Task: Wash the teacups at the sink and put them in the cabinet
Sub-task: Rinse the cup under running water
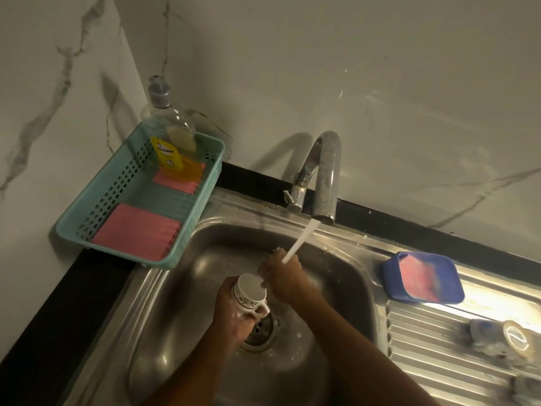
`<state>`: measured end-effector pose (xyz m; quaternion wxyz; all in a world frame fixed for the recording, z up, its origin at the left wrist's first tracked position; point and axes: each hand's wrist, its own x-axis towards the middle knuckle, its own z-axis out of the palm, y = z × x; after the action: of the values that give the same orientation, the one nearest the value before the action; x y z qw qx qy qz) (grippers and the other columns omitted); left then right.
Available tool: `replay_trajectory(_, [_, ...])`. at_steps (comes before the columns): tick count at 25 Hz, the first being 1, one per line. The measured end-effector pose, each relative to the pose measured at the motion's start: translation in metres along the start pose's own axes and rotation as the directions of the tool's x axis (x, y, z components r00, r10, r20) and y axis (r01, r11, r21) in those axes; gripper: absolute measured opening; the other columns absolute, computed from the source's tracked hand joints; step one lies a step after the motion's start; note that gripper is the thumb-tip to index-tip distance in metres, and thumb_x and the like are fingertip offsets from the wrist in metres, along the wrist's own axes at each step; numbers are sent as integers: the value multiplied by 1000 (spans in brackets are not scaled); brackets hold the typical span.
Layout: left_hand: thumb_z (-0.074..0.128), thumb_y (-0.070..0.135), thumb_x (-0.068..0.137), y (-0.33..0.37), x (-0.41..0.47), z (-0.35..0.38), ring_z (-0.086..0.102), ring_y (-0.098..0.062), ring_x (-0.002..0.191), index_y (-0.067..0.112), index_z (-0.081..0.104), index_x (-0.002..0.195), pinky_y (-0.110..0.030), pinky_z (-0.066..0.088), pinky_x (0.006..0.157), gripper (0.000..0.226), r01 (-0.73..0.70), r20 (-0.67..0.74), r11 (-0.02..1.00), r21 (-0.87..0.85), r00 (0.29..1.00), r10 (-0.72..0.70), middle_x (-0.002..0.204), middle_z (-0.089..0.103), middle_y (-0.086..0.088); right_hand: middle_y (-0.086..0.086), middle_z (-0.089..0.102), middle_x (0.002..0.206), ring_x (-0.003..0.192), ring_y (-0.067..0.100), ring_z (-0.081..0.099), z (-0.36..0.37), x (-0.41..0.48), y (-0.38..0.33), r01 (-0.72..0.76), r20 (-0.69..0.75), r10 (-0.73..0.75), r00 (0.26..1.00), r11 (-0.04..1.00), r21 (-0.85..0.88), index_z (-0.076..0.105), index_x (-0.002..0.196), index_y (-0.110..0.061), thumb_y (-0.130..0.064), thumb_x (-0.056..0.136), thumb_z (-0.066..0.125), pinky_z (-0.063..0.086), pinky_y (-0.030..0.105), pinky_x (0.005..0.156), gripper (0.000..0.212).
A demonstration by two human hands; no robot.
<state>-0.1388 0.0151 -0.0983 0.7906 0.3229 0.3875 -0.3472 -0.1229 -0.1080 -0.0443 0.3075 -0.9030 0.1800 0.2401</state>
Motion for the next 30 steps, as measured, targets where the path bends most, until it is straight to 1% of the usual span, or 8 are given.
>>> replay_trajectory(3, [53, 30, 88, -7, -4, 15, 57, -25, 63, 8, 71, 71, -30, 38, 58, 33, -16, 26, 1000, 21, 1000, 15, 69, 63, -11, 7, 66, 122, 111, 20, 65, -12, -32, 3, 136, -128, -174, 976, 955, -263, 62, 127, -17, -20, 101, 56, 54, 28, 92, 27])
replay_trajectory(6, [54, 24, 90, -4, -1, 29, 62, -25, 70, 8, 69, 79, -34, 50, 65, 24, 27, 71, 999, 23, 997, -29, 73, 66, -12, -6, 62, 128, 116, 11, 60, -17, -48, 23, 169, -177, -167, 970, 986, -5, 58, 132, -29, -31, 88, 73, 54, 30, 97, 47])
replay_trajectory(10, [39, 26, 106, -2, 7, 44, 61, -26, 86, 4, 60, 114, -39, 53, 73, 31, 90, 68, 979, 181, 992, -103, 92, 65, -12, -20, 60, 123, 112, -2, 59, 8, -46, 39, 235, -244, -139, 960, 875, 424, 47, 131, -45, -41, 70, 87, 54, 20, 93, 73])
replay_trajectory(13, [45, 33, 104, -6, -2, 54, 64, -27, 91, 0, 60, 118, -35, 59, 68, 38, 105, 73, 990, 98, 991, -112, 93, 67, -16, -22, 60, 118, 104, -4, 59, 20, -29, 34, 205, -382, -60, 922, 913, 351, 52, 130, -38, -41, 73, 87, 50, 9, 82, 67])
replay_trajectory(16, [50, 39, 102, -1, 12, 37, 69, -29, 98, 3, 68, 115, -39, 57, 78, 42, 17, -19, 951, 309, 1000, -12, 96, 77, -16, -21, 60, 116, 103, -4, 60, 31, -15, 31, 195, -455, 8, 890, 897, 397, 51, 120, -42, -36, 76, 86, 52, 11, 78, 56])
replay_trajectory(19, [47, 38, 103, 4, 21, 17, 70, -26, 90, 7, 73, 108, -35, 54, 76, 41, -40, -112, 838, 544, 986, 120, 91, 78, -14, -23, 55, 122, 110, -2, 56, 58, -2, 32, 116, -356, 14, 934, 933, 341, 50, 126, -40, -35, 80, 83, 55, 24, 90, 57])
replay_trajectory(24, [38, 32, 107, 7, 16, 9, 72, -31, 92, 11, 76, 103, -36, 57, 73, 43, -60, -132, 812, 581, 977, 167, 92, 79, -12, -11, 66, 110, 101, 5, 66, 64, 4, 40, -43, -192, 163, 968, 858, 512, 56, 121, -36, -36, 78, 84, 58, 19, 76, 51])
replay_trajectory(30, [61, 21, 92, -1, 32, 33, 74, -35, 85, 7, 78, 92, -36, 57, 66, 22, -75, -160, 829, 554, 968, 194, 88, 77, -17, 17, 69, 101, 86, 29, 71, 20, -6, 34, -391, 306, 268, 914, 374, 841, 64, 111, -2, -34, 85, 79, 62, 43, 71, 43])
